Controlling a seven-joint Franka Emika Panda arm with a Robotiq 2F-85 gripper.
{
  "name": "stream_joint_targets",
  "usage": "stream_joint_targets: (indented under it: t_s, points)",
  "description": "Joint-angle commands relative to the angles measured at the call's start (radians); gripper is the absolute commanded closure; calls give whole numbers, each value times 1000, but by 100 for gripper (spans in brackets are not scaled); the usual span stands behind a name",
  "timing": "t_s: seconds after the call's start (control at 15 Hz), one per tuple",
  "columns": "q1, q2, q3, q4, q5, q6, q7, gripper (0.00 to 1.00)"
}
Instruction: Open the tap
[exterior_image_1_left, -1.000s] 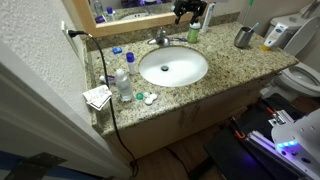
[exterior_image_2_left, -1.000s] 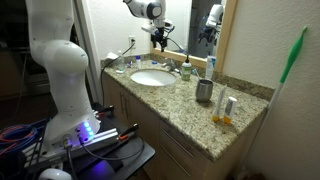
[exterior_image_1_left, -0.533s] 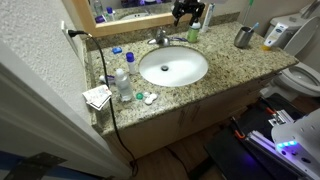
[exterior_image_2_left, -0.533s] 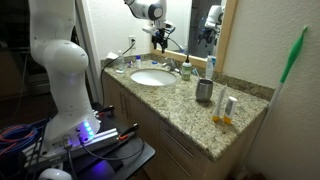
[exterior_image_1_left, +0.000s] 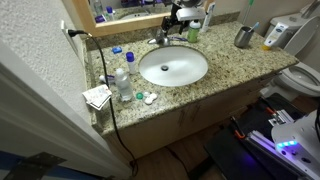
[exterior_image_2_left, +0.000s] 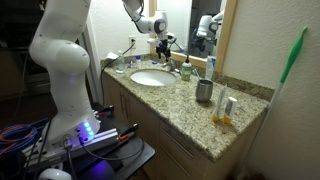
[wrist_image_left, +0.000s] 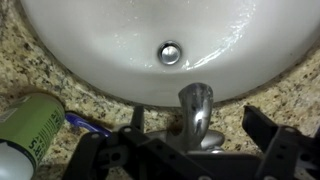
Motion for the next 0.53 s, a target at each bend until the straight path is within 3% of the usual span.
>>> stream_joint_targets:
  t_s: [0.0, 0.07, 0.33, 0.47]
  points:
    - [27, 107, -43, 160, -27, 1, 80, 0]
    - [17, 55, -24, 78, -8, -3, 41, 0]
    - [22, 102, -40, 146, -12, 10, 65, 0]
    - [28, 119, -43, 156, -17, 77, 74, 0]
